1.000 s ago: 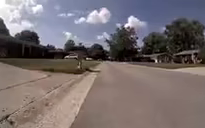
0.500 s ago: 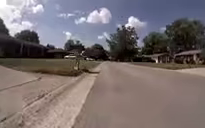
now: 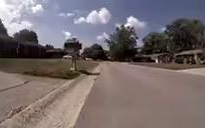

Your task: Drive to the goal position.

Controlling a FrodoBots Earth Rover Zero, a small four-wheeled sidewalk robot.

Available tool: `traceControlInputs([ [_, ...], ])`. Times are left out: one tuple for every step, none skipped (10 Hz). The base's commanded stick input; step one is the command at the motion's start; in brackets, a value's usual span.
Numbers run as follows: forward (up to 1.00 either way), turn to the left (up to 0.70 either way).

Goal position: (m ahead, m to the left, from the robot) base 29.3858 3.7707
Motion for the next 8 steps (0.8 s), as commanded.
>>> traceControlInputs([
  [1.0, -0.05],
  [1.0, 0.0],
  [1.0, 0.0],
  [1.0, 0.0],
  [1.0, 0.0],
  [1.0, 0.0],
  [1.0, 0.0],
  [1.0, 0.0],
])
